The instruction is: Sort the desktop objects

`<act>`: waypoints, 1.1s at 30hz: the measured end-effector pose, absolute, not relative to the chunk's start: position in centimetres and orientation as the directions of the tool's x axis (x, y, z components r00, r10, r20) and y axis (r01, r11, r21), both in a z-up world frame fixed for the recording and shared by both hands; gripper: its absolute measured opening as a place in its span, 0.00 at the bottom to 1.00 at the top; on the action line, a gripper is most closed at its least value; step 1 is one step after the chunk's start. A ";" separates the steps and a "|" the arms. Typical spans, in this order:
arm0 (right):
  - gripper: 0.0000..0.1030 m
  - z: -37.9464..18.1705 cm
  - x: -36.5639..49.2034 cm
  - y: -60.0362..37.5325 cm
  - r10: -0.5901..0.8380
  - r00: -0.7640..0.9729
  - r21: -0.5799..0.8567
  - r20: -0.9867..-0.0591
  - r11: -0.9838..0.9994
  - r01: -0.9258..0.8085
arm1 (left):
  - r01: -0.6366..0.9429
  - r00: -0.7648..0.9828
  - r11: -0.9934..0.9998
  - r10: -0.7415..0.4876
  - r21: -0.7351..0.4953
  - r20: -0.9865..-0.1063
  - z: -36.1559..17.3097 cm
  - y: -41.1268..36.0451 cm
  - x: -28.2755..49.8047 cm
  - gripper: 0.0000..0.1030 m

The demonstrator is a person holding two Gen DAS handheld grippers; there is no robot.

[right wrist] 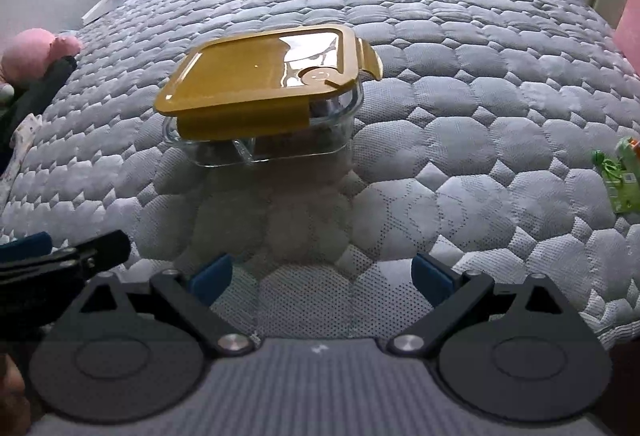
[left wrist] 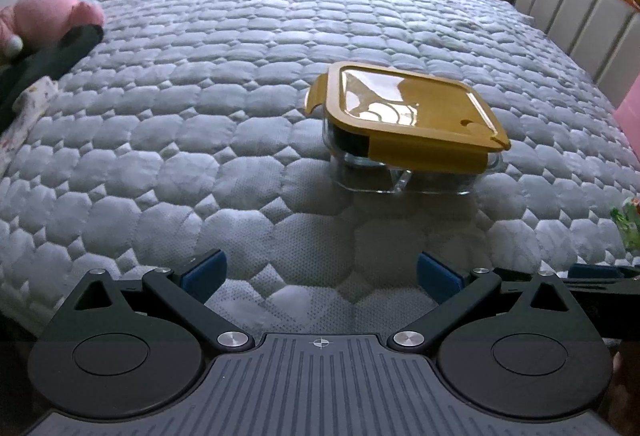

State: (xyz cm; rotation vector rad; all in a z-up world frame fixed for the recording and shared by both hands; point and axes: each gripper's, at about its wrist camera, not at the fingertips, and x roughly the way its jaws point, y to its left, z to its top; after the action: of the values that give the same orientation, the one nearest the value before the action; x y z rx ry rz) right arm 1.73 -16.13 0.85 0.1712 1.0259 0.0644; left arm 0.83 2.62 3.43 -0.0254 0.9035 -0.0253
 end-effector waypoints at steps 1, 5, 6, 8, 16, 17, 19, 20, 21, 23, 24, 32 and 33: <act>0.95 0.8 1.8 -16.0 0.132 0.518 0.170 -0.845 0.985 0.025 | 0.012 0.620 1.000 -0.027 -0.025 -0.784 3.4 2.6 0.8 1.00; 0.95 0.3 1.9 -15.9 0.135 0.508 0.169 -0.850 0.985 0.021 | 0.020 0.620 1.000 -0.016 -0.005 -0.785 3.1 2.4 0.8 1.00; 0.95 0.2 2.0 -15.8 0.137 0.505 0.171 -0.852 0.985 0.022 | 0.021 0.617 1.000 -0.018 -0.006 -0.787 3.0 2.4 0.8 1.00; 0.95 0.1 2.0 -15.8 0.137 0.501 0.172 -0.854 0.985 0.023 | 0.022 0.612 1.000 -0.021 -0.009 -0.790 2.9 2.5 0.8 1.00; 0.95 -0.1 2.0 -15.8 0.120 0.508 0.154 -0.853 0.988 0.024 | 0.030 0.607 1.000 -0.025 -0.009 -0.794 2.7 2.5 1.3 1.00; 0.95 -0.1 2.0 -15.7 0.118 0.509 0.150 -0.853 0.988 0.023 | 0.028 0.608 1.000 -0.026 -0.011 -0.794 2.6 2.5 1.4 1.00; 0.95 -0.3 2.0 -15.7 0.115 0.507 0.146 -0.854 0.989 0.022 | 0.022 0.609 1.000 -0.025 -0.014 -0.793 2.6 2.6 1.6 1.00; 0.95 -0.4 2.0 -15.7 0.115 0.504 0.146 -0.856 0.989 0.021 | 0.021 0.610 1.000 -0.025 -0.015 -0.792 2.5 2.6 1.6 1.00; 0.95 -0.4 2.0 -15.7 0.117 0.502 0.147 -0.857 0.989 0.021 | 0.019 0.611 1.000 -0.024 -0.016 -0.791 2.5 2.6 1.7 1.00; 0.95 -0.6 2.1 -15.6 0.119 0.500 0.148 -0.858 0.989 0.019 | 0.015 0.613 1.000 -0.023 -0.017 -0.790 2.4 2.7 1.8 1.00; 0.95 -0.6 2.1 -15.6 0.119 0.501 0.148 -0.857 0.989 0.018 | 0.014 0.613 1.000 -0.023 -0.019 -0.790 2.4 2.7 1.8 1.00; 0.95 -0.2 1.9 -15.3 0.102 0.532 0.127 -0.840 0.992 0.010 | 0.004 0.617 0.999 -0.028 -0.033 -0.787 2.5 2.9 2.1 1.00; 0.95 -0.1 1.9 -15.2 0.096 0.539 0.121 -0.837 0.993 0.011 | 0.001 0.620 0.999 -0.027 -0.034 -0.784 2.5 3.0 2.1 1.00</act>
State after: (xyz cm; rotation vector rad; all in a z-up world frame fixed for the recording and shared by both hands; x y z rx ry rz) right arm 1.87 -15.24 -0.10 0.1167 1.0009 0.0510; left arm 2.11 2.95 2.54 -0.0309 0.9015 -0.0165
